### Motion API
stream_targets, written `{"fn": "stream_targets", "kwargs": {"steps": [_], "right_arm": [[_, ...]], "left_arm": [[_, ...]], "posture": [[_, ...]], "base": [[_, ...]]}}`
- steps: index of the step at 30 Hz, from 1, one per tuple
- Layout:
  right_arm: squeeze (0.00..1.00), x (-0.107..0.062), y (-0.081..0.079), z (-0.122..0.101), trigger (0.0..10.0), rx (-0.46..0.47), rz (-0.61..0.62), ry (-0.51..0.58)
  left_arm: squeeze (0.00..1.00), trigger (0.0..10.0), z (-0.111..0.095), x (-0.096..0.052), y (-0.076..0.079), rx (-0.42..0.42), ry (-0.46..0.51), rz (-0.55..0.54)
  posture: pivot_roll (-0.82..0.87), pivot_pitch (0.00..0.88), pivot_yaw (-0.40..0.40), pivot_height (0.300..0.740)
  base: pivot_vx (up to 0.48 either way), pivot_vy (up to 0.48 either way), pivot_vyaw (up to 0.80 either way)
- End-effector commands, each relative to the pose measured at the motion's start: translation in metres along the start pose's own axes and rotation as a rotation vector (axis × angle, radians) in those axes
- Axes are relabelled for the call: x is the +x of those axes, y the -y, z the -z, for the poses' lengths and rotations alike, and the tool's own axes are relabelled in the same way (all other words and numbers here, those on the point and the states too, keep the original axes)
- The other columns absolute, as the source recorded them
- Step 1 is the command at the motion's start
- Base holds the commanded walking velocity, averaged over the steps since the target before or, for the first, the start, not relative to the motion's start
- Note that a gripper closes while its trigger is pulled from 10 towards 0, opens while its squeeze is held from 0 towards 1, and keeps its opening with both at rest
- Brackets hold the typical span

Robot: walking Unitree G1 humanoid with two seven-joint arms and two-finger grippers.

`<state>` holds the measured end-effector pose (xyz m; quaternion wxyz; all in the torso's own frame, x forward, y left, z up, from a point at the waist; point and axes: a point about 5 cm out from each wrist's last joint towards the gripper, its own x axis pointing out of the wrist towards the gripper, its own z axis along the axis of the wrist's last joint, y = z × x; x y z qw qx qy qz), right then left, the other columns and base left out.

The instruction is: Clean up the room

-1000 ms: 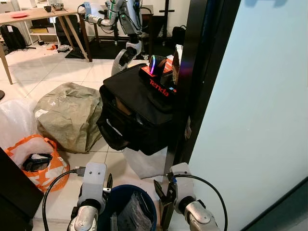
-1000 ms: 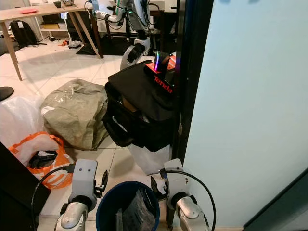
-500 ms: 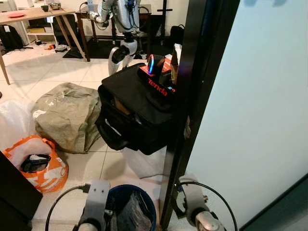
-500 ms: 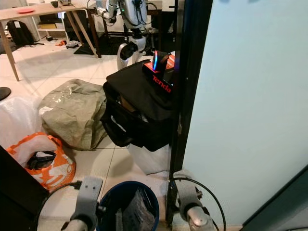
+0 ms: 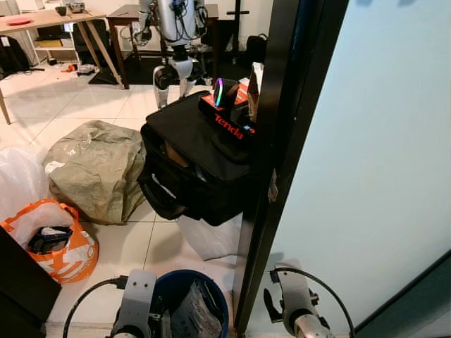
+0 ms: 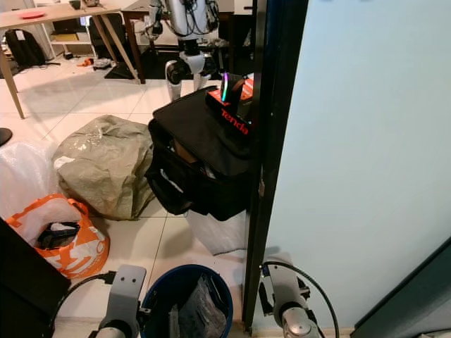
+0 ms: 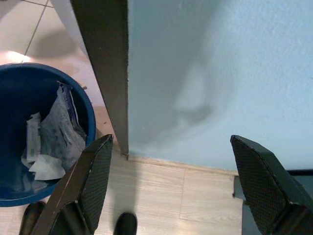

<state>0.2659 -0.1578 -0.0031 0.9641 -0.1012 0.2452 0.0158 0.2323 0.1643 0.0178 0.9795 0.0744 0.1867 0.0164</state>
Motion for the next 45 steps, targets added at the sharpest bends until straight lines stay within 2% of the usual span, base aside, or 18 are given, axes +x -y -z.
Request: {"fn": "stream_targets", "kwargs": {"steps": [1, 20, 45], "right_arm": [[0.00, -0.003, -0.002, 0.007, 10.0, 0.024, 0.005, -0.030], [0.00, -0.004, -0.008, 0.006, 10.0, 0.045, -0.013, -0.031], [0.00, -0.005, -0.006, 0.006, 10.0, 0.048, -0.011, -0.030]], "left_arm": [[0.00, 10.0, 0.003, -0.001, -0.001, 0.001, -0.011, -0.010], [0.00, 10.0, 0.000, -0.001, 0.004, 0.008, 0.024, 0.019], [0.00, 10.0, -0.007, 0.001, 0.009, 0.005, 0.073, 0.058]], "posture": [[-0.01, 0.140, -0.001, 0.740], [0.00, 0.128, -0.005, 0.740], [-0.01, 0.111, 0.002, 0.740]], "base": [[0.000, 0.000, 0.00], [0.000, 0.000, -0.79], [0.000, 0.000, -0.80]]}}
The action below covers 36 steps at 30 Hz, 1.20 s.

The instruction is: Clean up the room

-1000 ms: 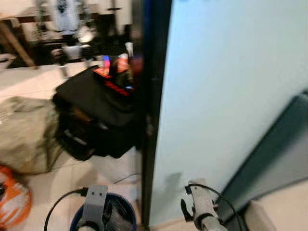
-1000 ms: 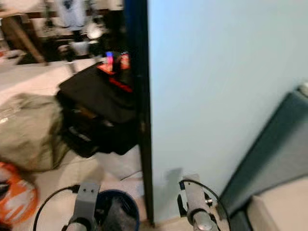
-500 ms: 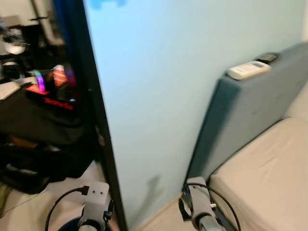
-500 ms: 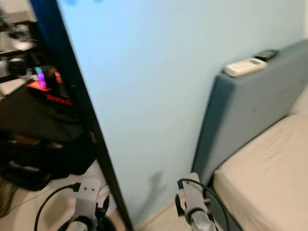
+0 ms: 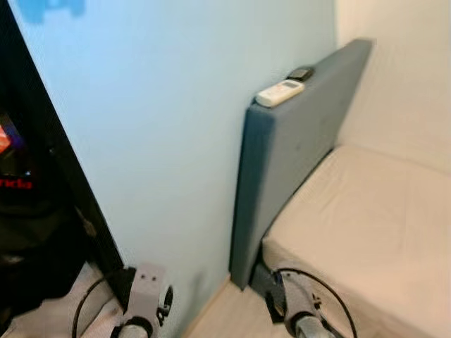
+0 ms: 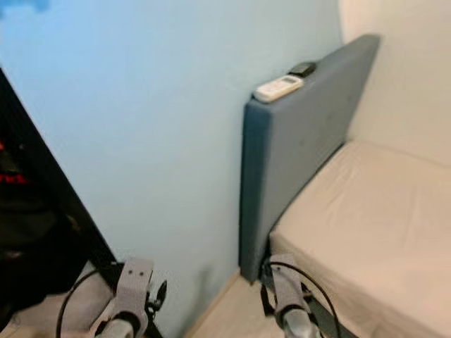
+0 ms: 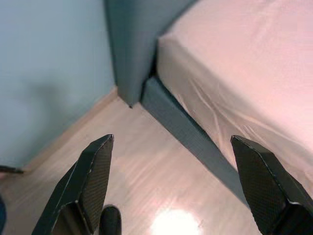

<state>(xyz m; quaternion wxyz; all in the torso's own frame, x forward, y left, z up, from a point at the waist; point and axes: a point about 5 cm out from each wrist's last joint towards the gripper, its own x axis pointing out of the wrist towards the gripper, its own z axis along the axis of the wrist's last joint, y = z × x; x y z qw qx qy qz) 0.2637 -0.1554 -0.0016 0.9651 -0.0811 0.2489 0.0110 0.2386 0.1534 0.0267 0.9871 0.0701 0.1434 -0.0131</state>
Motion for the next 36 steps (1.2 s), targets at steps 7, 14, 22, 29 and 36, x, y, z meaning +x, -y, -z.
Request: {"fn": "stream_targets", "kwargs": {"steps": [7, 14, 22, 29, 36], "right_arm": [[0.00, -0.002, -0.004, 0.005, 10.0, 0.000, -0.007, -0.011], [0.00, 0.002, -0.003, -0.004, 10.0, 0.001, -0.009, 0.006], [0.00, 0.000, -0.005, -0.002, 10.0, 0.007, -0.006, 0.005], [0.00, -0.002, -0.008, -0.002, 10.0, 0.007, -0.024, 0.016], [0.00, -0.003, -0.014, -0.002, 10.0, -0.006, -0.072, 0.020]], "left_arm": [[0.00, 10.0, 0.003, 0.000, -0.001, 0.010, -0.013, 0.007], [0.00, 10.0, -0.005, 0.006, -0.001, 0.004, 0.013, -0.005], [0.00, 10.0, -0.003, 0.004, -0.001, 0.013, 0.007, 0.003], [0.00, 10.0, -0.002, 0.003, -0.004, 0.014, 0.010, 0.004], [0.00, 10.0, -0.003, -0.001, -0.003, -0.023, 0.029, -0.002]], "posture": [[-0.01, 0.113, 0.002, 0.740], [-0.02, 0.120, -0.011, 0.740], [-0.02, 0.133, 0.003, 0.740], [-0.01, 0.139, 0.011, 0.740], [-0.01, 0.140, -0.008, 0.740]], "base": [[0.000, 0.000, -0.80], [0.000, 0.000, -0.80], [0.000, 0.000, -0.80], [0.000, 0.000, -0.59], [0.000, 0.000, 0.00]]}}
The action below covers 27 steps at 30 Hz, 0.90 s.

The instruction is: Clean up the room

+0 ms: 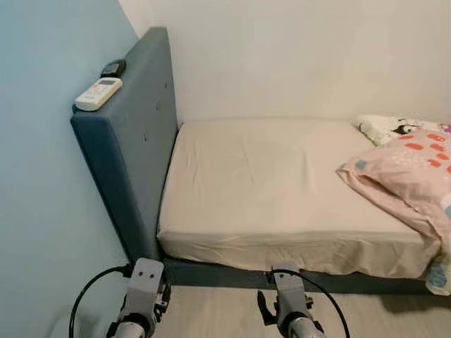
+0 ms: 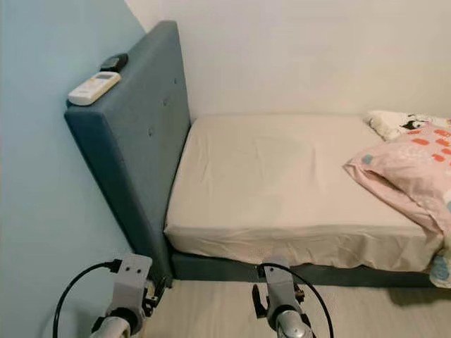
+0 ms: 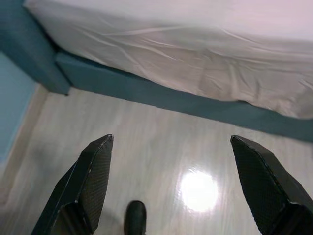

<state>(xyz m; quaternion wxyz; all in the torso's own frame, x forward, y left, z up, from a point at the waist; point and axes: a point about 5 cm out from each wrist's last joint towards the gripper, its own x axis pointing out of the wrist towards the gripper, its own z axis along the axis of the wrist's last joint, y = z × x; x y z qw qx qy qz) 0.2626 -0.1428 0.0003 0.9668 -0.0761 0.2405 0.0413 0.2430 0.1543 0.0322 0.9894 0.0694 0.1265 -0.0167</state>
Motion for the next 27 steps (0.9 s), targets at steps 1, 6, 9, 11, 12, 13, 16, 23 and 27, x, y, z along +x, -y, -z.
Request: {"fn": "stream_targets", "kwargs": {"steps": [1, 6, 9, 11, 12, 13, 16, 23, 27], "right_arm": [[0.00, -0.0008, -0.0024, 0.0010, 10.0, -0.004, -0.014, 0.000], [0.00, -0.0003, -0.0018, -0.0001, 10.0, -0.004, -0.014, 0.003], [0.00, -0.0001, -0.0003, -0.0012, 10.0, -0.005, -0.013, 0.007], [0.00, -0.0003, 0.0006, -0.0017, 10.0, -0.007, -0.011, 0.011], [0.00, -0.0007, 0.0014, -0.0021, 10.0, 0.012, -0.005, 0.015], [0.00, -0.0009, 0.0016, -0.0022, 10.0, 0.017, -0.004, 0.016], [0.00, -0.0013, 0.0020, -0.0017, 10.0, 0.023, -0.007, 0.014], [0.00, -0.0017, 0.0035, -0.0016, 10.0, 0.020, -0.001, 0.016], [0.00, -0.0017, 0.0036, -0.0030, 10.0, 0.015, -0.004, 0.025]], "left_arm": [[0.00, 10.0, 0.0032, -0.0045, -0.0004, -0.029, -0.004, -0.006], [0.00, 10.0, 0.0034, -0.0061, 0.0016, -0.031, -0.003, 0.003], [0.00, 10.0, 0.0042, -0.0071, 0.0035, -0.033, -0.004, 0.010], [0.00, 10.0, 0.0044, -0.0073, 0.0040, -0.033, -0.004, 0.012], [0.00, 10.0, 0.0044, -0.0077, 0.0043, -0.035, -0.002, 0.013], [0.00, 10.0, 0.0044, -0.0079, 0.0044, -0.035, -0.001, 0.013], [0.00, 10.0, 0.0047, -0.0080, 0.0051, -0.034, -0.003, 0.015], [0.00, 10.0, 0.0035, -0.0068, 0.0049, -0.034, 0.001, 0.009], [0.00, 10.0, 0.0012, -0.0063, 0.0036, -0.034, 0.015, -0.004]], "posture": [[-0.01, 0.140, -0.008, 0.740], [-0.01, 0.142, -0.011, 0.740], [-0.01, 0.142, -0.012, 0.740], [-0.01, 0.141, -0.012, 0.740], [-0.01, 0.143, -0.011, 0.740], [-0.01, 0.143, -0.011, 0.740], [-0.01, 0.141, -0.009, 0.740], [-0.02, 0.139, -0.010, 0.740], [-0.02, 0.139, -0.011, 0.740]], "base": [[0.000, 0.000, 0.00], [0.000, 0.000, 0.00], [0.000, 0.000, 0.00], [0.000, 0.000, 0.00], [0.000, 0.000, 0.00], [0.000, 0.000, -0.59], [0.000, 0.000, -0.80], [0.000, 0.000, -0.80], [0.000, 0.000, -0.80]]}}
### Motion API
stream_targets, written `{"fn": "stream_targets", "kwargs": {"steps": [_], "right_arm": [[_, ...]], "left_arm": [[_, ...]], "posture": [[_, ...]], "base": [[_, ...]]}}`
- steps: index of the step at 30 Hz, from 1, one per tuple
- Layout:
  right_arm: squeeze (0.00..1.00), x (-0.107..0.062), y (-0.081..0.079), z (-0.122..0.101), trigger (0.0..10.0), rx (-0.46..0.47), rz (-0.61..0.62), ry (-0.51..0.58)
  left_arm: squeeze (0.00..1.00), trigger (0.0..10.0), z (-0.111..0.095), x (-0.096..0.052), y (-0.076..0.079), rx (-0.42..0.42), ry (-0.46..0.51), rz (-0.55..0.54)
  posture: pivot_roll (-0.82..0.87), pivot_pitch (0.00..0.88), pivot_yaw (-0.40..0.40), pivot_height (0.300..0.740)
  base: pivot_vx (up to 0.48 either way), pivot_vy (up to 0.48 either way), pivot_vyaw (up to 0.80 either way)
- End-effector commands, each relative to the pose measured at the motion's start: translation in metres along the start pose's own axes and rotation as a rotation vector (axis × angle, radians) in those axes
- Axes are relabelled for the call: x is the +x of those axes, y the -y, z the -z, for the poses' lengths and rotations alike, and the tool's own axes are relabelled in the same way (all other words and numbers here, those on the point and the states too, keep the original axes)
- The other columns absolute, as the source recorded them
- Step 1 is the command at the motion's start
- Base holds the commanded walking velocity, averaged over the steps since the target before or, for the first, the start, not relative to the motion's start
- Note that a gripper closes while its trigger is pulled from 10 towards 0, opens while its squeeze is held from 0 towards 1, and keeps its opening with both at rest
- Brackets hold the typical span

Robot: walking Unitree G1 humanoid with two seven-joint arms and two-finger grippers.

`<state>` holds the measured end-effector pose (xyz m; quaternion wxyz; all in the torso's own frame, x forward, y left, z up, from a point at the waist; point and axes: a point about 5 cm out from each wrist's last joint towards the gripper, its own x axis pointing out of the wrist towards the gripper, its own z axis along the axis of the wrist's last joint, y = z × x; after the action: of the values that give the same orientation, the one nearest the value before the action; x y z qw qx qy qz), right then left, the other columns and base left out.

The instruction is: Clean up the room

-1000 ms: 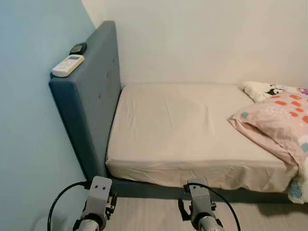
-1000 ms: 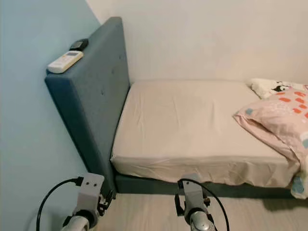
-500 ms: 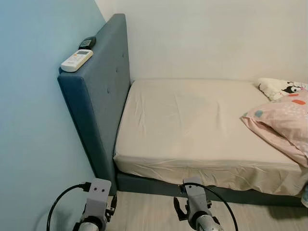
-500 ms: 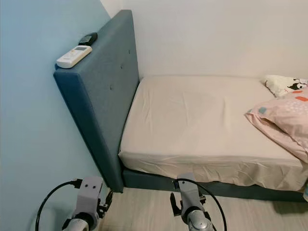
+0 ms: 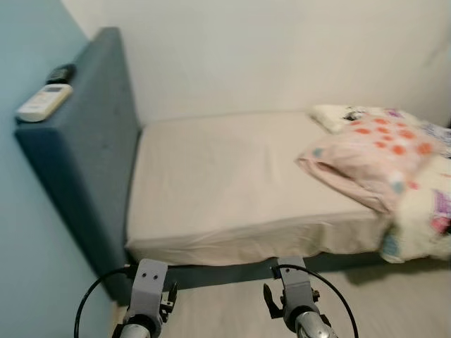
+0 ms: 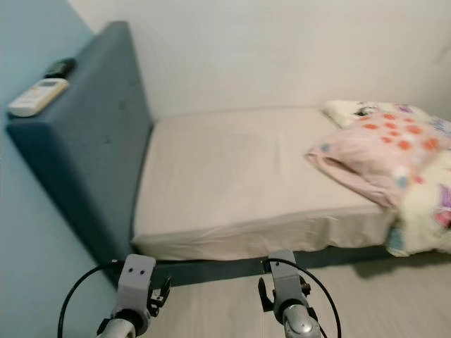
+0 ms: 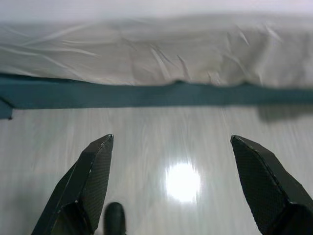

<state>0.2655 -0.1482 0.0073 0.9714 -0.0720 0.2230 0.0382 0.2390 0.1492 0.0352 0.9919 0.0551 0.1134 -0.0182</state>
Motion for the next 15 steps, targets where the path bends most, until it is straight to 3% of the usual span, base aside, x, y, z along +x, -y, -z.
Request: {"fn": "stream_targets", "kwargs": {"steps": [1, 3, 15], "right_arm": [[0.00, -0.0012, -0.0028, 0.0034, 10.0, 0.006, -0.012, -0.011], [0.00, -0.0013, -0.0032, 0.0030, 10.0, 0.008, -0.016, -0.010], [0.00, -0.0009, -0.0084, 0.0003, 10.0, -0.009, -0.046, 0.009]], "left_arm": [[0.00, 10.0, 0.0026, -0.0018, -0.0014, -0.009, -0.004, -0.010], [0.00, 10.0, 0.0005, -0.0019, -0.0013, -0.018, 0.010, -0.010], [0.00, 10.0, -0.0010, -0.0032, -0.0008, -0.017, 0.026, -0.015]], "posture": [[-0.02, 0.139, -0.012, 0.740], [-0.02, 0.139, -0.015, 0.740], [-0.01, 0.136, -0.018, 0.740]], "base": [[0.000, 0.000, -0.80], [0.000, 0.000, -0.72], [0.000, 0.000, 0.00]]}}
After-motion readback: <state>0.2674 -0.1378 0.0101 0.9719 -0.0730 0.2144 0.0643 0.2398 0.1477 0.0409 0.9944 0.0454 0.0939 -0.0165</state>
